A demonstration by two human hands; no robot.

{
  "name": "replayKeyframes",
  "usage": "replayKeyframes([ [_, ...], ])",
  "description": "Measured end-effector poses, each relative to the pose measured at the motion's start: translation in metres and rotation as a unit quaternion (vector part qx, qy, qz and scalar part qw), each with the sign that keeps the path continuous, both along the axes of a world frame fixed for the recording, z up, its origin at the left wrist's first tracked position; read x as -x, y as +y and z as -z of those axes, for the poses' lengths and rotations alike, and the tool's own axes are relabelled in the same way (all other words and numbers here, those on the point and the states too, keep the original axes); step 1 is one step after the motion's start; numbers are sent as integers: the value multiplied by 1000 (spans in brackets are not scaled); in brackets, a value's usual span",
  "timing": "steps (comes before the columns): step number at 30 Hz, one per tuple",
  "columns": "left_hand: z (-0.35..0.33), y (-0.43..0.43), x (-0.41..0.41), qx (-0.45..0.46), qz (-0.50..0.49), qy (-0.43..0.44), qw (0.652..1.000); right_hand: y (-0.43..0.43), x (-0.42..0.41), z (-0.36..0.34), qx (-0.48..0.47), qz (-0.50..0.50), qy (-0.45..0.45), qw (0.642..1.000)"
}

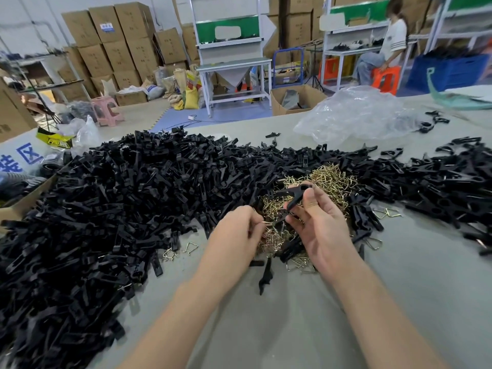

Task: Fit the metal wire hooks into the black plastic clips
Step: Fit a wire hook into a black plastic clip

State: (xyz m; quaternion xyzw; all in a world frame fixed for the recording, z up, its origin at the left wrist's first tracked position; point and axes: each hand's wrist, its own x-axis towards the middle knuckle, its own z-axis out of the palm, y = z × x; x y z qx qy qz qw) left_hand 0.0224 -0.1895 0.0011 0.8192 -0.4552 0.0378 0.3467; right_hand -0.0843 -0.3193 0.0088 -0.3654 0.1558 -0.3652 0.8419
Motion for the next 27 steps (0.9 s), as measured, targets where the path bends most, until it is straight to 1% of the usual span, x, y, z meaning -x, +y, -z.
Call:
replayKeyframes([
  [1,1,7,0,32,-18,39,999,1,0,-1,2,-7,-3,1000],
  [2,2,14,2,52,-33,43,997,2,-1,-1,6,-16,-6,1000],
  [5,7,32,7,77,-59,-49,994,7,-3,1,26,-47,0,999],
  [6,8,35,9,88,-63,-62,992,9,-4,2,34,-58,1,998],
  [7,10,37,10,108,-62,-51,991,10,-4,3,42,-68,1,997],
  [9,10,40,9,135,-56,3,989,14,-6,5,61,-83,2,995],
  [10,10,41,8,130,-53,6,990,15,-7,6,68,-87,4,994],
  [11,10,43,5,114,-50,-22,992,16,-9,7,72,-89,6,993],
  [12,9,45,3,87,-49,-81,992,17,-10,7,74,-89,7,993],
  [14,10,47,-1,35,-35,-206,977,16,-10,7,76,-89,7,993],
  [15,11,48,-5,14,-28,-239,971,16,-10,7,78,-89,8,993],
  [17,12,49,-10,-18,-36,-248,968,17,-10,8,85,-94,9,992],
  [18,13,49,-12,-26,-37,-237,970,18,-10,7,88,-97,9,991],
  [19,12,50,-12,-29,-37,-221,974,18,-10,7,90,-100,9,991],
  [20,11,50,-10,-11,-36,-175,984,19,-10,7,90,-101,9,991],
  [21,9,51,-7,33,-42,-92,994,20,-10,6,89,-102,9,991],
  [22,7,50,-4,95,-52,15,994,21,-11,6,86,-103,8,991],
  [23,5,48,0,158,-62,125,978,22,-11,5,84,-104,7,991],
  [25,1,42,6,243,-70,308,917,25,-11,5,90,-110,6,990],
  [26,-2,40,9,263,-63,377,886,27,-11,6,99,-115,6,988],
  [27,-3,37,11,274,-56,426,860,28,-10,6,108,-121,6,987],
])
